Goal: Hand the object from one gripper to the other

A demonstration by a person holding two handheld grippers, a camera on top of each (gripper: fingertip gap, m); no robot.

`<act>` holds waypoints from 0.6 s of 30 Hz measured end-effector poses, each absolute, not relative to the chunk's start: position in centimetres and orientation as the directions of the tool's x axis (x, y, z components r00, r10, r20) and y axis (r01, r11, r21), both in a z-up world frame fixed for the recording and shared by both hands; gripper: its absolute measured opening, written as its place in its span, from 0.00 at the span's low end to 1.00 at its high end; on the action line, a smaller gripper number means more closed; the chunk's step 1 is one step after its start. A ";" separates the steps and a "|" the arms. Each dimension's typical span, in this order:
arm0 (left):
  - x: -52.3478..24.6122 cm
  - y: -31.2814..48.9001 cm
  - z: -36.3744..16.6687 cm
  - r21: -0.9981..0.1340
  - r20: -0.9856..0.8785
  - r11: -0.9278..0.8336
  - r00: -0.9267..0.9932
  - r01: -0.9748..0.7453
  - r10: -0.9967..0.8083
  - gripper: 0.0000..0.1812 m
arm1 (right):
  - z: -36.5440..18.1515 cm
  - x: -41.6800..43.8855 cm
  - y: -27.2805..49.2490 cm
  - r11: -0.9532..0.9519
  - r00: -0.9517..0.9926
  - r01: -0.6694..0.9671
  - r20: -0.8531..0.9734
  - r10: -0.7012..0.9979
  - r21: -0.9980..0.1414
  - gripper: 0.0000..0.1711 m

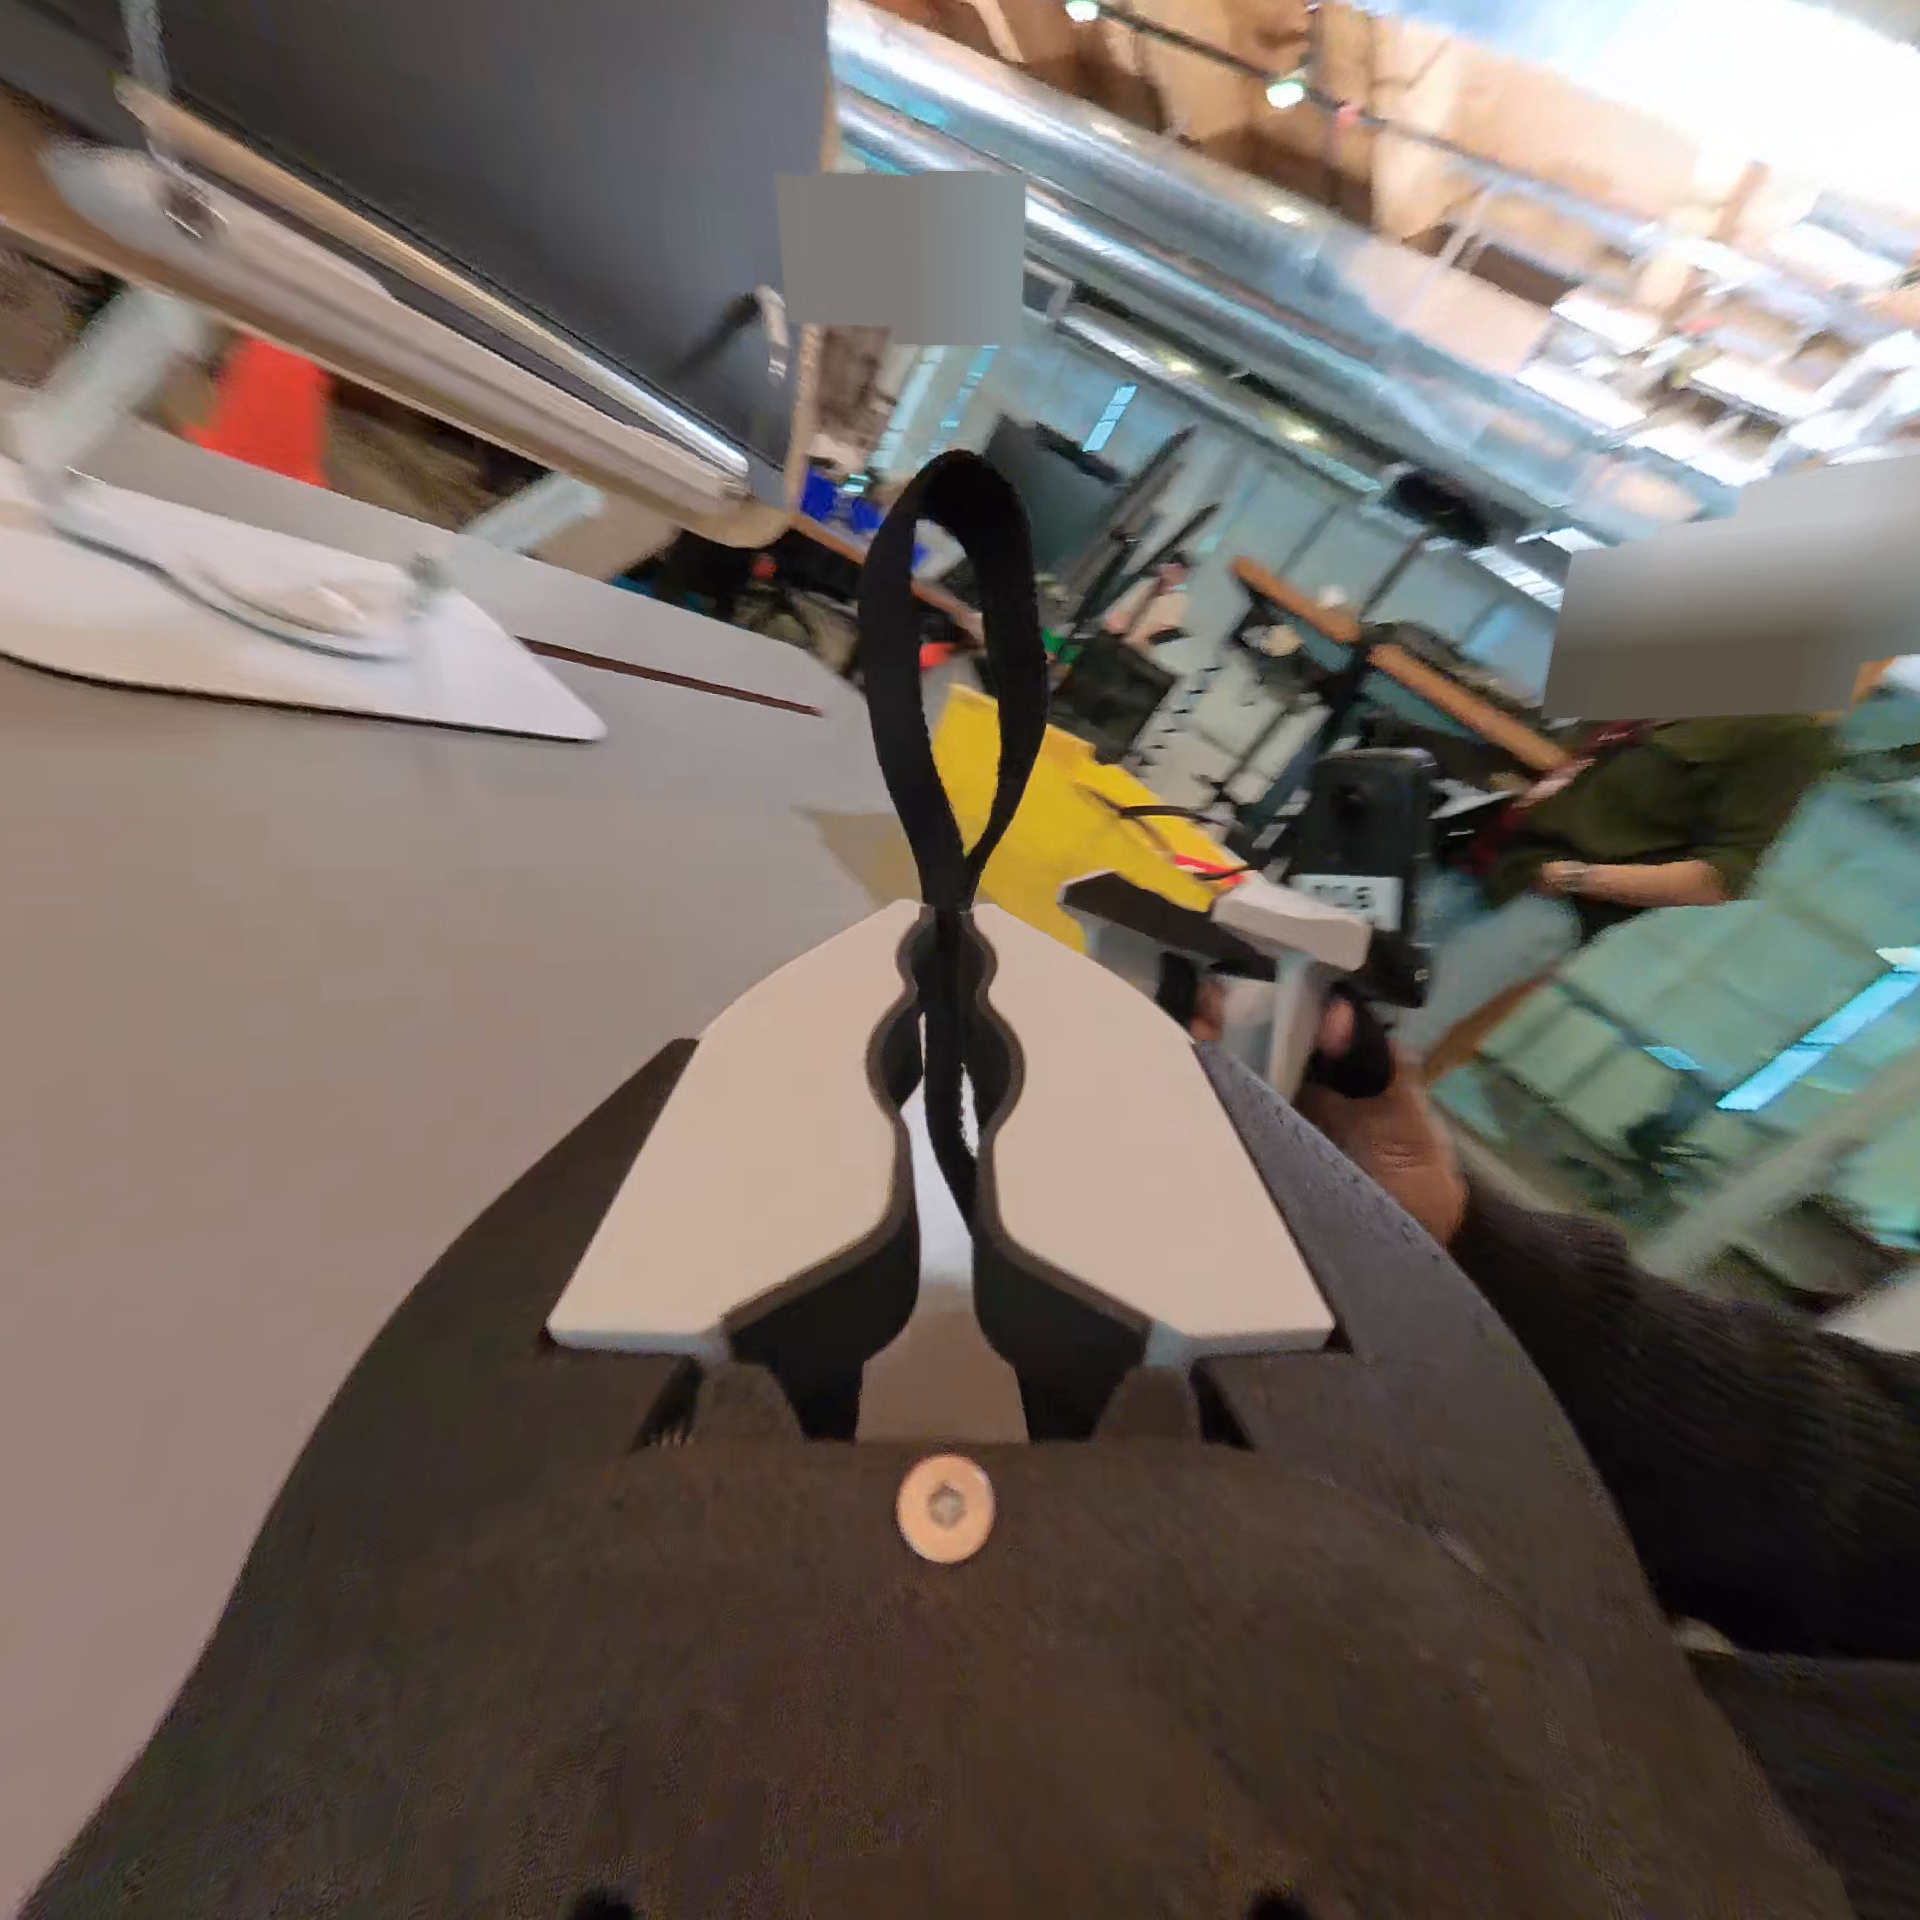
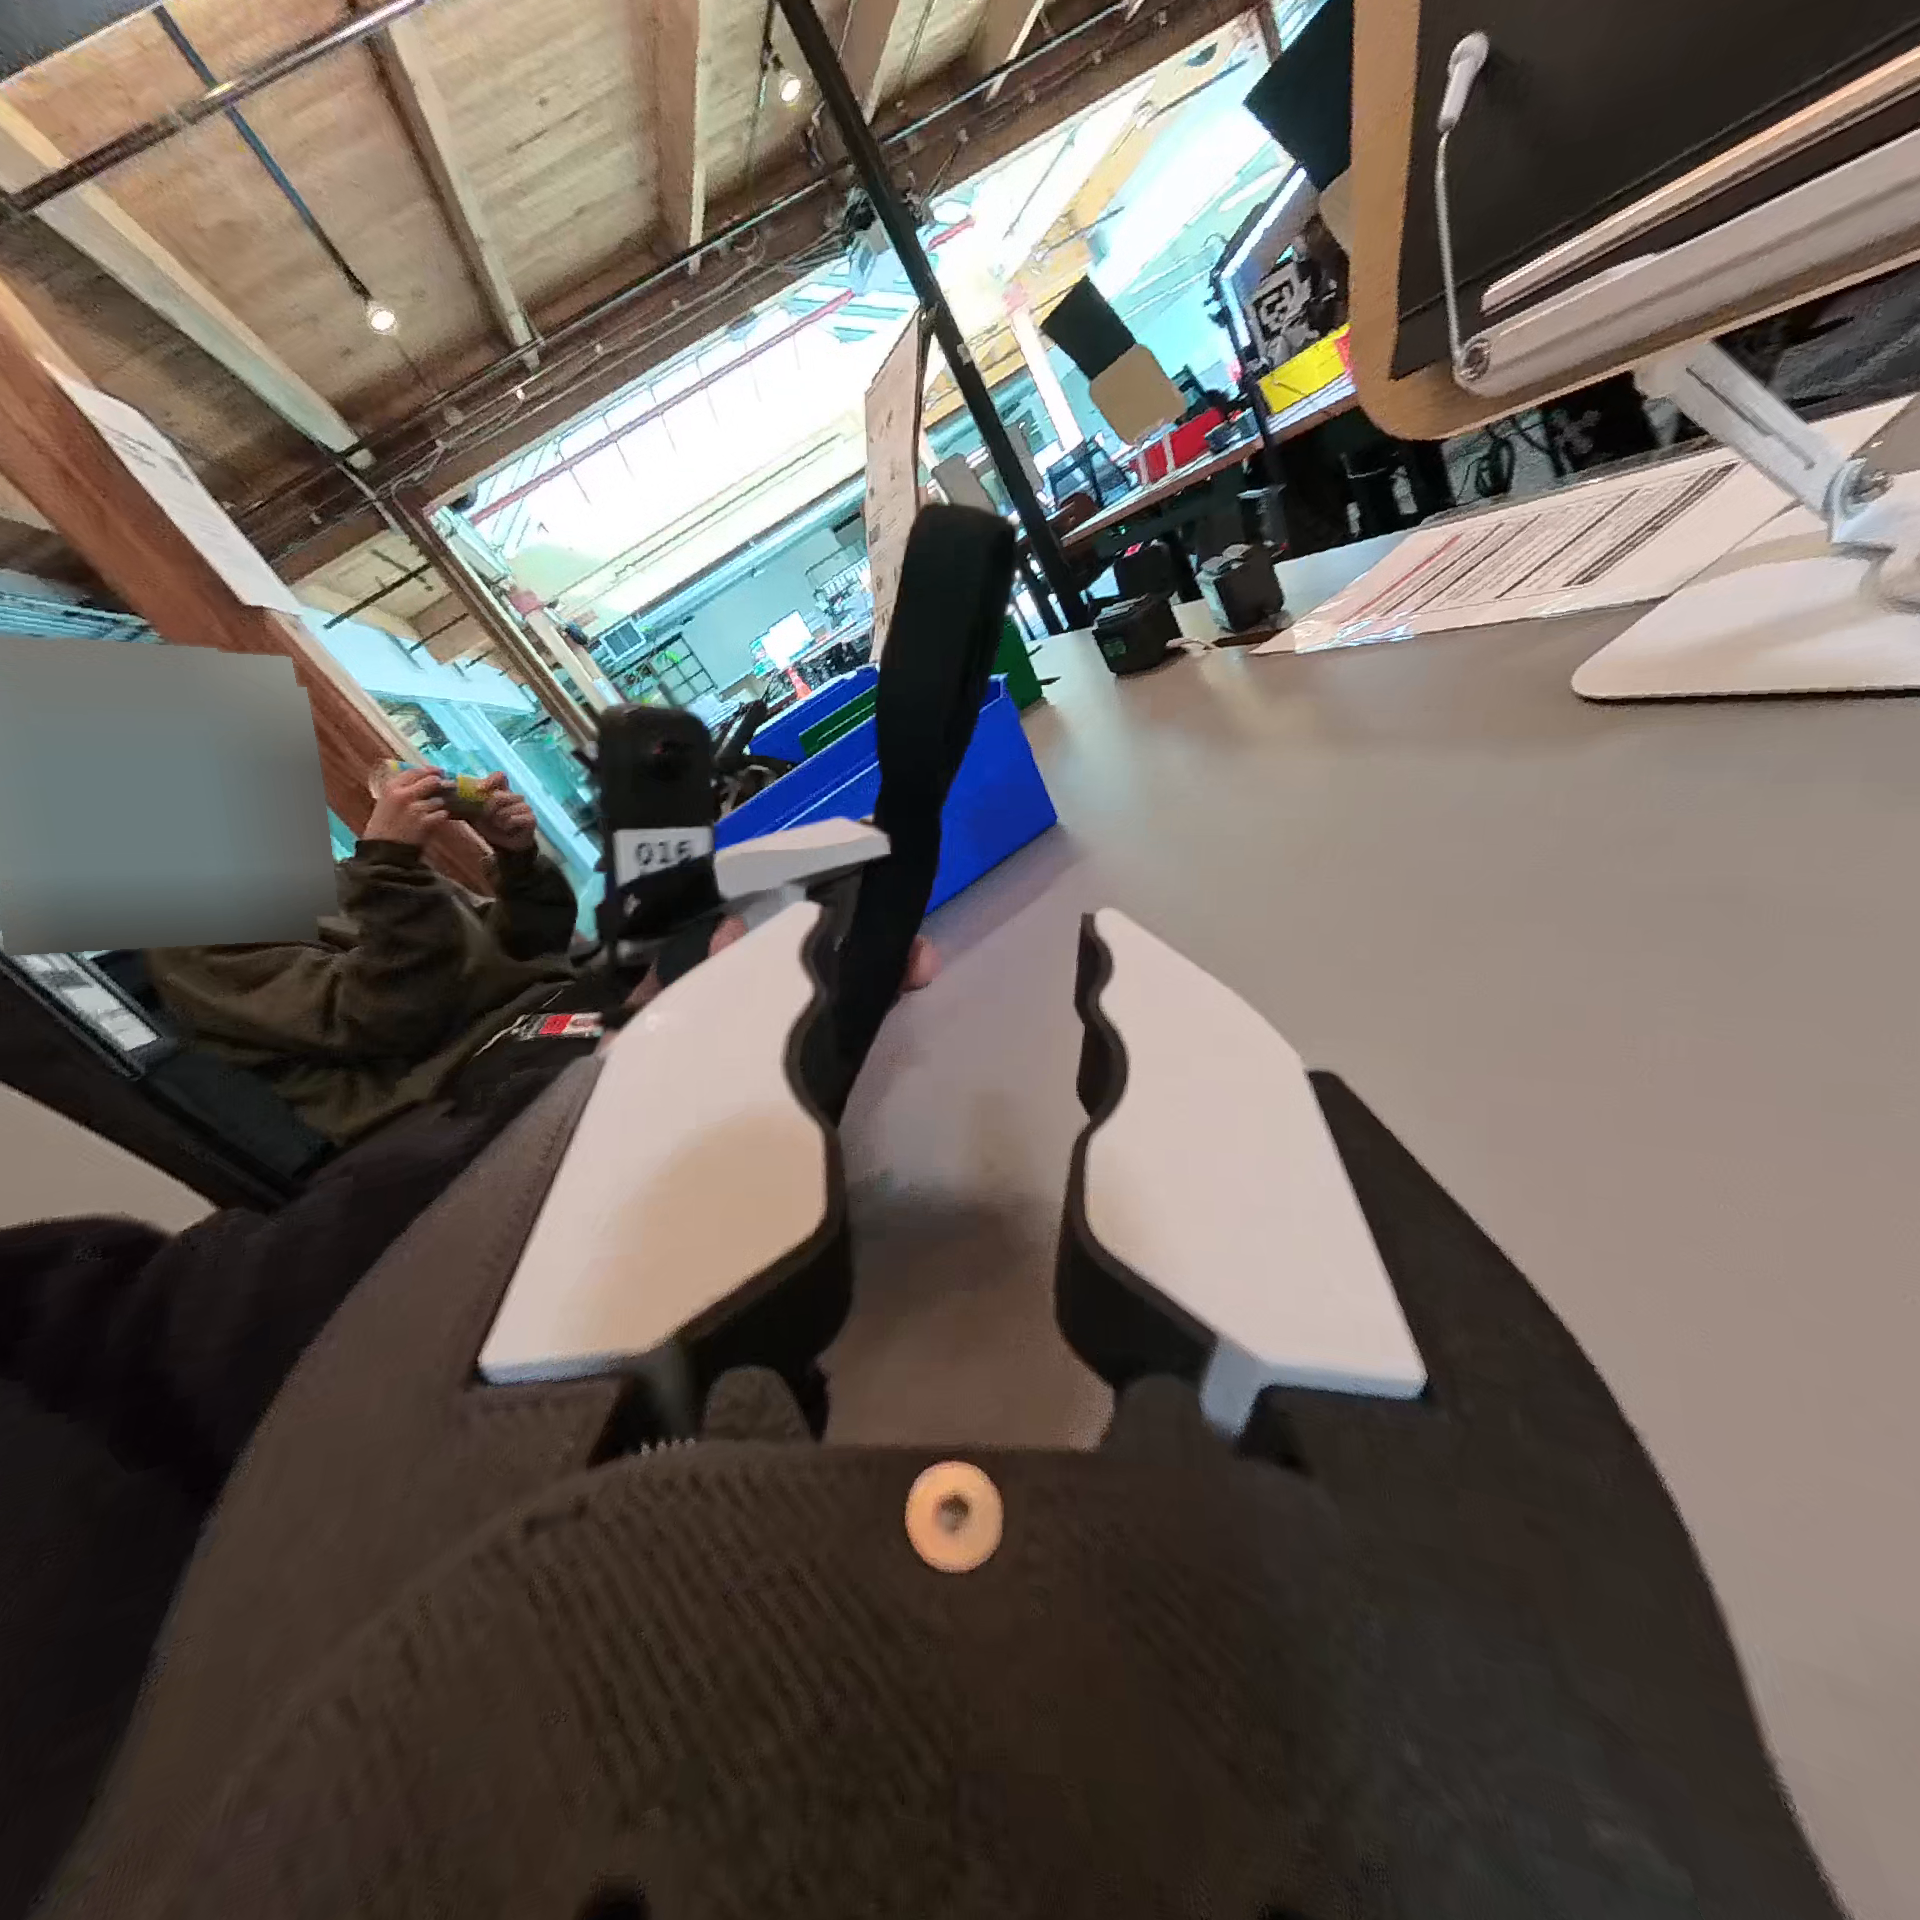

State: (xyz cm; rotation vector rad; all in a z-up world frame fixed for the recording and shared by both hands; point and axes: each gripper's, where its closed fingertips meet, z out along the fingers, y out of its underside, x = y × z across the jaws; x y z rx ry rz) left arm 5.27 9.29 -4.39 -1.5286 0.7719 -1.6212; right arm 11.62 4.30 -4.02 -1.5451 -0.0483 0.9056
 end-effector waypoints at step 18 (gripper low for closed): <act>9.3 2.7 -4.9 -0.623 0.746 -0.737 -0.484 -0.263 -0.458 0.01 | -3.6 12.9 1.7 -0.305 0.413 -0.607 -0.619 0.669 -0.734 0.27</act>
